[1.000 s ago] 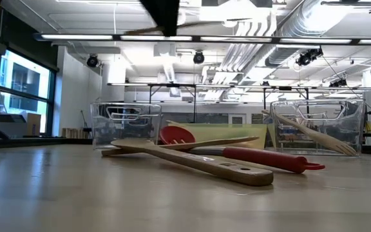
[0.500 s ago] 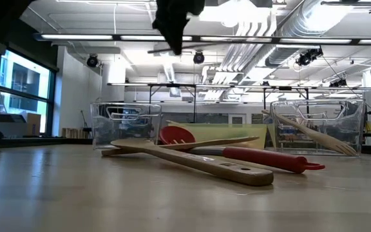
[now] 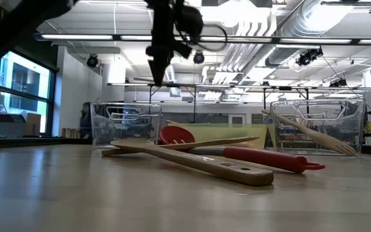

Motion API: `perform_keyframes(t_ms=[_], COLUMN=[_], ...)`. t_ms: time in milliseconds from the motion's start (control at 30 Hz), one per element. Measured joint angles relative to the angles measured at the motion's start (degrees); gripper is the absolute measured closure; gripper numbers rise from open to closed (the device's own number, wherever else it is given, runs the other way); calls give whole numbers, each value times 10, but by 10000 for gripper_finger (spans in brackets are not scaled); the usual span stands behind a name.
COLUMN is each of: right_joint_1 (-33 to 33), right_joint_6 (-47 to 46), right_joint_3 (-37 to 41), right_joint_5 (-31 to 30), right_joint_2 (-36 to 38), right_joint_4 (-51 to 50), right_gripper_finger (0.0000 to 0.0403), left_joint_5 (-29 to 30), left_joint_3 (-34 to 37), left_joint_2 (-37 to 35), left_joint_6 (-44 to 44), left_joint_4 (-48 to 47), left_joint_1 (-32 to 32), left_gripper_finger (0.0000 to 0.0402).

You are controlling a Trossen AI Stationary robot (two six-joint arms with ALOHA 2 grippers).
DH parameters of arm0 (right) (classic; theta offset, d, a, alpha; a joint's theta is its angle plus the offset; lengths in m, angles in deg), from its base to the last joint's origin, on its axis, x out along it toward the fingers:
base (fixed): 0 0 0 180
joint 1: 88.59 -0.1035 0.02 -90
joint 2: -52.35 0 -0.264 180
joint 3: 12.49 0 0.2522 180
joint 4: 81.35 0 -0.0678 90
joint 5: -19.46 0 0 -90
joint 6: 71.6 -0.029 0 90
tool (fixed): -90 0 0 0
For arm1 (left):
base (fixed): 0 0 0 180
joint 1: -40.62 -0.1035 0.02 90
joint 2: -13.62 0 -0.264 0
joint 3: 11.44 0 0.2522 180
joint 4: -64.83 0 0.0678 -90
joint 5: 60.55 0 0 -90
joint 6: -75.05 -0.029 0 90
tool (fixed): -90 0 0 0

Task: Pick & Place Kitchen Items
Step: Put the gray spatula into the yellow bin

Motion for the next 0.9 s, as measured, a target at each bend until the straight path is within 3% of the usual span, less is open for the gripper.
perform_keyframes(t_ms=[167, 433, 900], right_joint_1=[12, 44, 63], right_joint_6=[-53, -110, -64], right_joint_3=[0, 50, 89], right_joint_5=[-10, -11, -9], right_joint_2=[0, 0, 0], right_joint_4=[-5, 20, 123], right_gripper_finger=[133, 133, 133], left_joint_5=[8, 19, 25], left_joint_3=[1, 0, 0], left_joint_2=[46, 56, 95], left_joint_6=[-47, -72, -86], left_joint_4=[5, 52, 48], left_joint_1=[-4, -16, -10], left_gripper_finger=[348, 348, 348])
